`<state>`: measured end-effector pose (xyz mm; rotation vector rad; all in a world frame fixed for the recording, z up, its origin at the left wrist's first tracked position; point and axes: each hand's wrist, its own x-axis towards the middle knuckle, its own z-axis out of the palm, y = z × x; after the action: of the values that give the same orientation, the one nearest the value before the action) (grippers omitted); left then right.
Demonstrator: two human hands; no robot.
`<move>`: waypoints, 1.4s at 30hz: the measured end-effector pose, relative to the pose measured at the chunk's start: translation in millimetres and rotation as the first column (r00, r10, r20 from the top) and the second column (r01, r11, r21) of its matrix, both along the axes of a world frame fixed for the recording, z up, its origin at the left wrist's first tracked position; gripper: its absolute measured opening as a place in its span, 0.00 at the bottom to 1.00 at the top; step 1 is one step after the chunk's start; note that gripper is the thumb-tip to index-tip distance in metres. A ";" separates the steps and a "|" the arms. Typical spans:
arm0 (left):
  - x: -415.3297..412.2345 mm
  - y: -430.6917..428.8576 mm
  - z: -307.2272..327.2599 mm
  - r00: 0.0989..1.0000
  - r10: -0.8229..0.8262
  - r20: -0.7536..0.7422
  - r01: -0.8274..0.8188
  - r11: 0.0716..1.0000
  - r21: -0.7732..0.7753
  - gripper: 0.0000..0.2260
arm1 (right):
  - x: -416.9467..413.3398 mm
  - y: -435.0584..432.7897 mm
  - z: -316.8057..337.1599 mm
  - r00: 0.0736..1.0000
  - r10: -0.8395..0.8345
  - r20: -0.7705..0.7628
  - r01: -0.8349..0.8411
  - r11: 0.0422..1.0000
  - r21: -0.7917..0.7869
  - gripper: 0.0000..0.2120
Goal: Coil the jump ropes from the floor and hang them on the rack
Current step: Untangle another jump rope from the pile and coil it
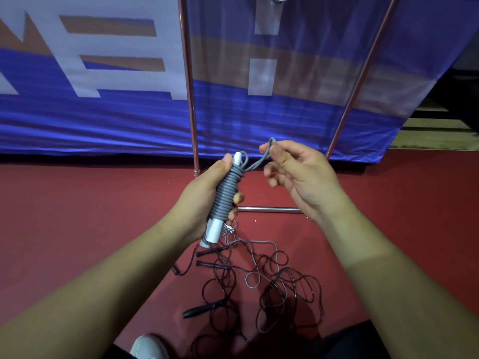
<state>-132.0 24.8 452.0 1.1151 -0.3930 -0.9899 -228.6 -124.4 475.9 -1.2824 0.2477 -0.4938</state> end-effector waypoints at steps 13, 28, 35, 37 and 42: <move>-3.2 6.2 1.9 0.875 0.055 0.480 -0.120 0.987 0.106 0.13 | 2.4 15.4 -3.6 0.974 0.144 -0.173 -0.124 0.985 0.120 0.05; -4.8 6.6 5.9 0.782 -0.013 0.623 -0.075 0.991 0.114 0.08 | 1.9 12.0 -7.3 0.962 0.161 -0.222 -0.114 0.971 0.209 0.04; -4.8 4.9 5.3 0.727 -0.016 0.686 -0.128 0.979 0.159 0.09 | 7.6 15.7 -15.2 0.975 0.049 -0.218 -0.038 0.998 0.055 0.07; 2.0 7.6 8.8 0.611 -0.087 0.786 -0.147 0.964 0.221 0.09 | 8.4 14.0 -15.4 0.974 0.068 -0.216 -0.050 0.995 0.089 0.09; 10.2 15.3 15.7 0.315 -0.260 0.913 -0.235 0.910 0.341 0.16 | 3.6 -0.6 -11.3 0.940 0.151 -0.305 -0.154 0.988 0.016 0.06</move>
<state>-121.8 40.1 467.7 2.0924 -1.2136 -0.2558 -225.1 -124.9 464.6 -1.3730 0.4021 -0.1610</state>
